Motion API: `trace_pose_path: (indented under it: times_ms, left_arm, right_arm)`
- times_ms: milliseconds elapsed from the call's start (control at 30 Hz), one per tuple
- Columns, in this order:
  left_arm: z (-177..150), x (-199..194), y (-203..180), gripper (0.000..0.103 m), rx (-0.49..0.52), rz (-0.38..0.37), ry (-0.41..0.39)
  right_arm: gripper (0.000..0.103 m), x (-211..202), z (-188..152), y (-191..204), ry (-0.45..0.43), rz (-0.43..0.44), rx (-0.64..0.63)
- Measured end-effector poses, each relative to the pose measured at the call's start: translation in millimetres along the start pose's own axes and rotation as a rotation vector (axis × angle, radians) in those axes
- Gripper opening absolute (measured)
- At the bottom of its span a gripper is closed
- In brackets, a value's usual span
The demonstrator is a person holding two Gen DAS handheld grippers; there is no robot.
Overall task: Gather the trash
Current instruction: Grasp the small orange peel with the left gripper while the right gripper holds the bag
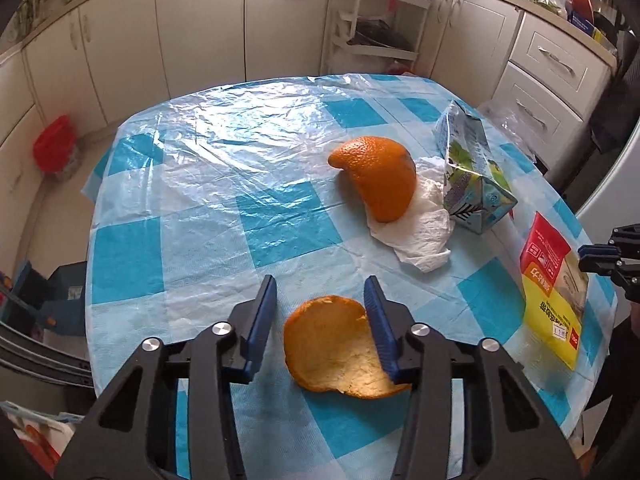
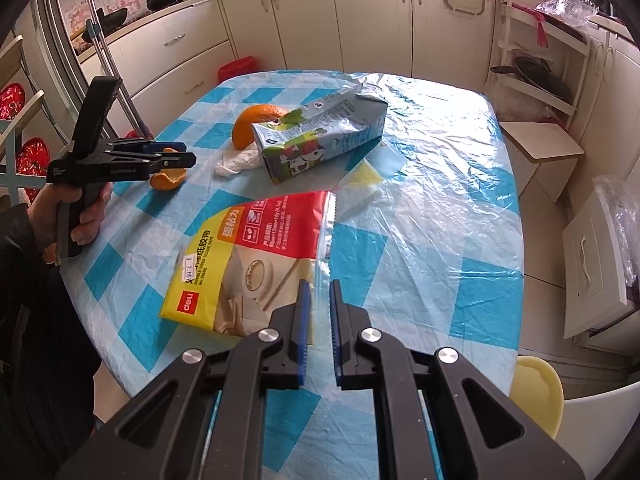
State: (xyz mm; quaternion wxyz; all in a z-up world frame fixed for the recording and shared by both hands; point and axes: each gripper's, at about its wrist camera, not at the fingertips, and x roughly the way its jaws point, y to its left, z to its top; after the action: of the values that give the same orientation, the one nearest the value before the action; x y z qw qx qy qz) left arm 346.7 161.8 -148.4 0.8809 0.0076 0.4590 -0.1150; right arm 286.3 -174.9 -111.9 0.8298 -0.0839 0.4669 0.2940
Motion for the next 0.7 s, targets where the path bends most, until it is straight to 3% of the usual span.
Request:
trace_pose_path:
  times_ms: [167,433,533,700]
  left_arm:
    - [-18,-13,-4,0.034,-0.048,-0.019,0.006]
    - [-43,-28,-12,0.034,-0.133,0.030,-0.024]
    - [-47,-32,-12,0.013,-0.198,0.031,-0.022]
    - [-57,-51,-17,0.006,-0.308,0.009,-0.087]
  right_arm:
    - [0.011,-2,2,1,-0.006,0.001,0.000]
    - [0.011,-4,-2,0,-0.004,-0.005,0.000]
    - [0.011,-5,-3,-1,-0.009,0.000,0.003]
    - [0.010,-13,-2,-1,-0.033,-0.004,0.006]
